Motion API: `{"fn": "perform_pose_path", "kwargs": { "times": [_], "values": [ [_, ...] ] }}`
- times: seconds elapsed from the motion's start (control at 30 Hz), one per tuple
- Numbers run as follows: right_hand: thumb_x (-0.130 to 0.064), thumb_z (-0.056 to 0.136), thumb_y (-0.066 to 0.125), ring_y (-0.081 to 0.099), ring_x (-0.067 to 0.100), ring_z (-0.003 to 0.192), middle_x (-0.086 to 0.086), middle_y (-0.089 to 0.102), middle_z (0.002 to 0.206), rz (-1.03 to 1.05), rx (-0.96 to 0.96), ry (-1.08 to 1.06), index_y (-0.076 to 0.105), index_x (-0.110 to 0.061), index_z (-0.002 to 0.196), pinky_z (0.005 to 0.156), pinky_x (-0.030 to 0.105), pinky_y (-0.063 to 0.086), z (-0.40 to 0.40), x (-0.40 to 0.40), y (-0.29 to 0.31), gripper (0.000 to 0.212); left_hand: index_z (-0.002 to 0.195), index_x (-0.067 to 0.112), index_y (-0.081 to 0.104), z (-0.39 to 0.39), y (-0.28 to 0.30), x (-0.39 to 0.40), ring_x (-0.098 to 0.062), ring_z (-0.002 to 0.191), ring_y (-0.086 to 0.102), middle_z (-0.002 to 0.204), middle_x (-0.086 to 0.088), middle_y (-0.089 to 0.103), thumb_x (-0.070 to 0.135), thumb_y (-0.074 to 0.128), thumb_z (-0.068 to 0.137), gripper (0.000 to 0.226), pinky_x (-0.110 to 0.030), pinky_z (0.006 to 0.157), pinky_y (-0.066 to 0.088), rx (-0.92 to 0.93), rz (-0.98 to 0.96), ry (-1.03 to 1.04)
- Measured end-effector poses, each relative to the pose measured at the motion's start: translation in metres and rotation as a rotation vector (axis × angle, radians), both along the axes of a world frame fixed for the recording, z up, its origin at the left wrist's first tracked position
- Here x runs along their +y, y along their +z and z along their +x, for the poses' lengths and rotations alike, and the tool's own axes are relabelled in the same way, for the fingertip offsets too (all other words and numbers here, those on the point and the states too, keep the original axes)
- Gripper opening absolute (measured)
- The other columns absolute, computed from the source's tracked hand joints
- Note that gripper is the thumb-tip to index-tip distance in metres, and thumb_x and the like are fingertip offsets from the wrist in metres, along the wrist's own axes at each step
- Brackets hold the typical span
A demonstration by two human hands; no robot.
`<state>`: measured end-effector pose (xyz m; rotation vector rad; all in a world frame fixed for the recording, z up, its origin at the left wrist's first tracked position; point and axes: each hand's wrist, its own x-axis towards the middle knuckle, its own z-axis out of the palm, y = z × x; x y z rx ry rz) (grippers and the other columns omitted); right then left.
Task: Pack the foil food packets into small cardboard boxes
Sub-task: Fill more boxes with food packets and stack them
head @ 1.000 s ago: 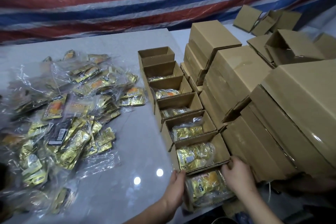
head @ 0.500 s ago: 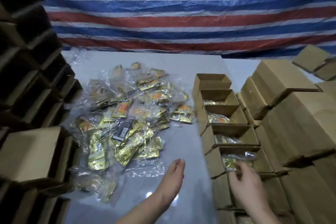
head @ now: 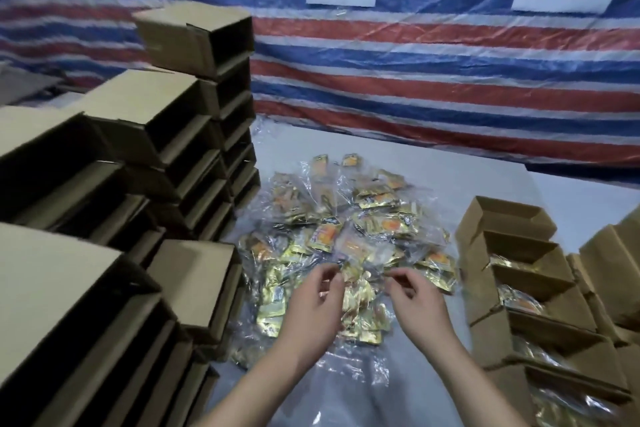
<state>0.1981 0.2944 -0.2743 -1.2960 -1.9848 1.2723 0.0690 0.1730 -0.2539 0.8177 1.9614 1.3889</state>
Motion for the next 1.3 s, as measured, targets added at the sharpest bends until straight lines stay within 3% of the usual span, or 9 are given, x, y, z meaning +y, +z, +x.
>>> {"fn": "perform_pose_path", "kwargs": {
  "times": [0.1,0.17,0.27,0.4,0.57,0.73,0.83,1.13,1.3],
  "values": [
    [-0.021,0.097,0.061,0.067,0.005,0.09,-0.012,0.07,0.097,-0.041,0.09,0.055,0.064,-0.036,0.096,0.075,0.021,0.052,-0.03,-0.001,0.021,0.015,0.109,0.042,0.058,-0.01,0.022,0.009,0.01,0.101,0.057,0.108,0.022,0.063,0.04,0.049,0.096,0.016,-0.017,0.083,0.049,0.12,0.056,0.036],
    [-0.024,0.097,0.06,0.067,0.009,0.096,-0.011,0.07,0.101,-0.027,0.135,0.099,0.065,-0.035,0.099,0.083,0.032,0.055,-0.053,0.006,0.04,0.012,0.124,0.03,0.057,-0.022,0.046,0.027,0.003,0.108,0.057,0.118,0.016,0.062,0.042,0.046,0.095,0.033,-0.029,0.094,0.051,0.204,0.101,0.051],
    [-0.027,0.097,0.059,0.066,0.013,0.099,-0.005,0.071,0.103,0.05,0.186,0.189,0.068,-0.021,0.108,0.086,0.034,0.054,-0.095,0.021,0.077,0.016,0.132,0.018,0.053,-0.048,0.098,0.062,-0.012,0.117,0.055,0.13,0.001,0.058,0.037,0.046,0.096,0.041,-0.037,0.102,0.046,0.354,0.145,0.111],
    [-0.03,0.094,0.056,0.064,0.014,0.097,-0.003,0.07,0.104,0.184,0.224,0.247,0.066,-0.017,0.109,0.079,0.031,0.048,-0.161,0.04,0.13,0.022,0.117,0.01,0.059,-0.107,0.173,0.098,-0.024,0.112,0.058,0.119,-0.008,0.063,0.028,0.047,0.096,0.03,-0.04,0.098,0.047,0.543,0.14,0.222],
    [-0.029,0.095,0.056,0.057,0.014,0.097,0.001,0.064,0.12,0.239,0.255,0.303,0.058,-0.019,0.127,0.076,0.026,0.041,-0.236,0.065,0.182,0.034,0.126,0.008,0.053,-0.199,0.227,0.104,-0.035,0.119,0.05,0.128,-0.016,0.054,0.03,0.045,0.095,0.039,-0.045,0.103,0.041,0.9,-0.097,0.366],
    [-0.029,0.096,0.056,0.036,0.026,0.141,0.002,0.031,0.159,0.202,0.23,0.389,0.026,-0.028,0.155,0.109,0.042,0.038,-0.292,0.088,0.218,0.066,0.14,0.012,0.04,-0.277,0.227,0.105,-0.035,0.129,0.042,0.141,-0.016,0.044,0.041,0.051,0.093,0.056,-0.047,0.106,0.037,1.103,-0.359,0.474],
    [-0.024,0.098,0.054,0.024,0.028,0.149,0.003,0.02,0.164,0.267,0.18,0.431,0.019,-0.025,0.158,0.114,0.042,0.031,-0.317,0.1,0.23,0.07,0.141,0.013,0.036,-0.313,0.219,0.116,-0.035,0.131,0.038,0.142,-0.017,0.042,0.045,0.053,0.091,0.062,-0.049,0.107,0.034,1.237,-0.462,0.428],
    [-0.021,0.097,0.056,0.029,0.031,0.146,0.004,0.022,0.163,0.306,0.077,0.399,0.019,-0.023,0.157,0.112,0.046,0.037,-0.342,0.128,0.214,0.07,0.148,0.015,0.029,-0.358,0.216,0.16,-0.036,0.143,0.025,0.154,-0.015,0.03,0.043,0.054,0.091,0.068,-0.062,0.114,0.015,1.249,-0.624,0.362],
    [-0.021,0.096,0.055,0.032,0.03,0.144,0.004,0.024,0.162,0.319,0.047,0.384,0.018,-0.024,0.157,0.112,0.045,0.039,-0.333,0.138,0.213,0.071,0.139,0.011,0.042,-0.366,0.222,0.163,-0.037,0.14,0.027,0.147,-0.014,0.039,0.018,0.046,0.095,0.044,-0.07,0.109,0.019,1.178,-0.692,0.323]
  ]
}}
